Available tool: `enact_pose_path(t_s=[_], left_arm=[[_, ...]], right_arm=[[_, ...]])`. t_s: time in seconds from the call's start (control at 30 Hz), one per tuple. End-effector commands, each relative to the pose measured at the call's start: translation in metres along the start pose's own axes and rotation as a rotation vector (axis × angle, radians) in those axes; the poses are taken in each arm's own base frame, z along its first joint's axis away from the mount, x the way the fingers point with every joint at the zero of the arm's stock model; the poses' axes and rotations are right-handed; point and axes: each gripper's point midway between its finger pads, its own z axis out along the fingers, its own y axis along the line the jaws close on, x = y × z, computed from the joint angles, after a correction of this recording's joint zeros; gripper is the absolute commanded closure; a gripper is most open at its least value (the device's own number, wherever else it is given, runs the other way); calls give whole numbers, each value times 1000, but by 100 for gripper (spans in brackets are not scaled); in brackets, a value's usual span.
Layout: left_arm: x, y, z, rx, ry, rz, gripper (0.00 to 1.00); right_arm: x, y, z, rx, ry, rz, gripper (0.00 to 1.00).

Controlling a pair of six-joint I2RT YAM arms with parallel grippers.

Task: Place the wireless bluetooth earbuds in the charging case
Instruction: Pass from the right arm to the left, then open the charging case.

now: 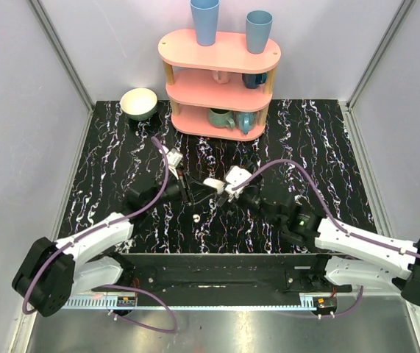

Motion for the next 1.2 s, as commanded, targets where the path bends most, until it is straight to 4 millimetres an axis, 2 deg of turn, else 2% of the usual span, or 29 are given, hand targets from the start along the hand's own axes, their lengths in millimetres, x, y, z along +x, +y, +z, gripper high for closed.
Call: enact_pose_path(t_s=[0.0,0.03,0.07,0.1,0.13,0.17,0.2,0.23,0.27,0.37,0.47,0.5,0.53,0.63,0.9,1.17], left_arm=[[-34,-7,-15,-21,-202,167,100],[-32,2,-20,-63,-227,182,100],[-43,-6,-28,-52,-288,252,100],[-46,-7,-35,-59,-323,281,100],[-39,3,-43,-100,-351,294,100],[-55,-11,-56,-75,-446,368,100],[-58,-15,-64,-72,-493,398,100],[-51,-8,-72,-96,-521,411,100],[-63,-23,-85,-67,-606,475,100],[-64,-30,-99,-62,-658,561,100],[-67,-42,-104,-24,-685,610,100],[-63,-45,-104,1,-679,626,100],[-67,-56,-110,38,-721,655,100],[-66,-65,-116,83,-767,675,100],[-60,-72,-109,151,-742,665,100],[-60,-75,-109,168,-750,655,100]], right_arm=[[-54,-27,-17,121,-170,254,0],[-55,-24,-21,101,-156,296,0],[-74,-24,-28,64,-197,337,0],[-78,-17,-31,29,-188,409,0],[-84,-15,-34,5,-195,455,0],[-98,-16,-38,-11,-216,505,0],[-100,-13,-38,-21,-200,599,0],[-102,-12,-37,-20,-190,649,0],[-109,-7,-33,-54,-180,691,0],[-110,11,-22,-131,-96,870,0],[-121,20,-16,-208,-72,1088,0],[-126,23,-16,-235,-82,1114,0],[-127,24,-13,-243,-85,1132,0],[-131,23,-9,-262,-111,1195,1],[-140,41,-2,-422,-113,1314,3],[-128,56,13,-459,-43,1387,5]])
